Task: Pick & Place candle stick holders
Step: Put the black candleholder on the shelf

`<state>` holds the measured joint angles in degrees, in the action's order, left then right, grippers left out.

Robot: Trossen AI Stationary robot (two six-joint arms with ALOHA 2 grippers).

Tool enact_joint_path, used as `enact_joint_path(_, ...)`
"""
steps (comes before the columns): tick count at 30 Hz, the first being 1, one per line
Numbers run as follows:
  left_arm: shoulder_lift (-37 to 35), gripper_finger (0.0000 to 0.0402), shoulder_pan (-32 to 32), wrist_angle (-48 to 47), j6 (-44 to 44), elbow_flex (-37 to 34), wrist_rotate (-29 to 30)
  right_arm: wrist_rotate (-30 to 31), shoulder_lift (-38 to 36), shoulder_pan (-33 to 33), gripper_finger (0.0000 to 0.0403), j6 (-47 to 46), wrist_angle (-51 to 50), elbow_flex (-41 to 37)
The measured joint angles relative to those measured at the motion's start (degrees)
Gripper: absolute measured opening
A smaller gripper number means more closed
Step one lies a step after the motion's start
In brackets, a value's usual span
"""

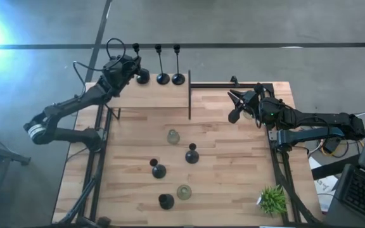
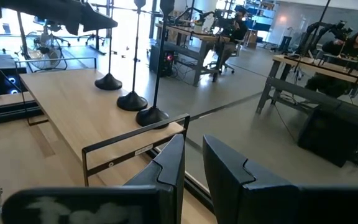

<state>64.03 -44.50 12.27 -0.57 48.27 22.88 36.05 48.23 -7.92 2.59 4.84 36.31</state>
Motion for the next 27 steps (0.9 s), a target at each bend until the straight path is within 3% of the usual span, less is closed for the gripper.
enact_joint_path(10,-9.3,0.0017,-6.0,-2.7,-4.0,-5.6,0.1,0.0,0.0,0.0,0.0054,0.0,0.0,0.0)
enact_joint_path(14,-11.0,0.0017,-6.4,1.0,-5.3,-8.4,-4.1,0.0,0.0,0.0,0.0054,0.0,0.0,0.0)
enact_joint_path(19,-7.7,0.0017,-6.2,4.5,-5.5,-8.5,-8.8,0.0,0.0,0.0,0.0054,0.0,0.0,0.0)
enact_joint_path(27,-0.6,0.0017,-5.6,7.9,-6.0,-5.4,-11.4,0.0,0.0,0.0,0.0054,0.0,0.0,0.0)
